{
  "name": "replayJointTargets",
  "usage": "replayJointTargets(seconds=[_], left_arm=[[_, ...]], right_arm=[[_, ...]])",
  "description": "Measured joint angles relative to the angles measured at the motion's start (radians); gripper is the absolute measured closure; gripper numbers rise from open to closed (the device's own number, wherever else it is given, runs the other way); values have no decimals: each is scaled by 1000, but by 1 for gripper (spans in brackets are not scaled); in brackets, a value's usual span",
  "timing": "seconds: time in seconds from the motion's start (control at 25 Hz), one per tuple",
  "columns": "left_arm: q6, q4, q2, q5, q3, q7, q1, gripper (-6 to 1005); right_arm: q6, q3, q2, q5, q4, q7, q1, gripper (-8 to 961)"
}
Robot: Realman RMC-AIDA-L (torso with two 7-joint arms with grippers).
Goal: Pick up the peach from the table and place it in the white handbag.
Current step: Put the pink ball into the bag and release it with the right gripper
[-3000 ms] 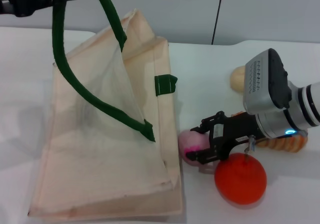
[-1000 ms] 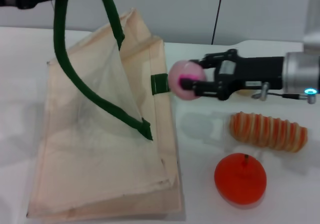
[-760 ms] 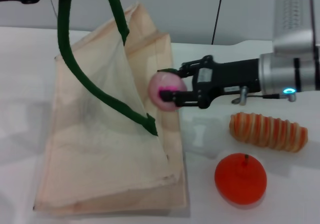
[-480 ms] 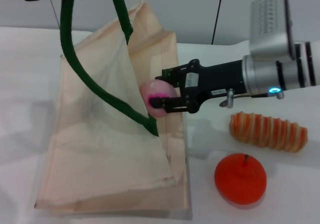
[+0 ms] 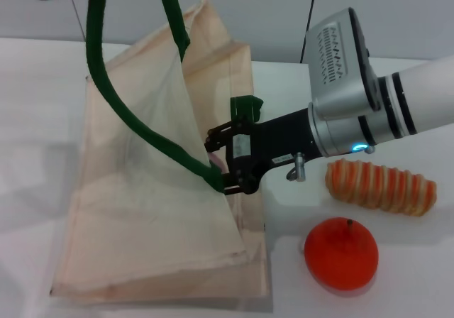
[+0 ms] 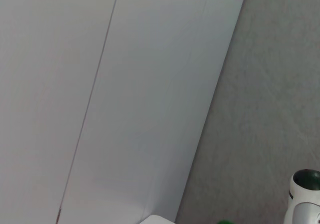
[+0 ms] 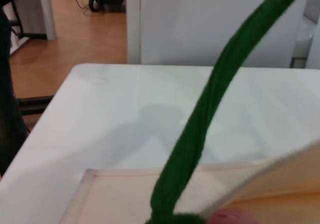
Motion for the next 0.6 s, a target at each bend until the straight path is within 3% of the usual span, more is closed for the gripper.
replayJointTargets(seconds=[0.6], left_arm=[[0,-1,0,0,0,0,5,853]], right_arm=[[-14,-9,-1,49,-2,7,-11,337]])
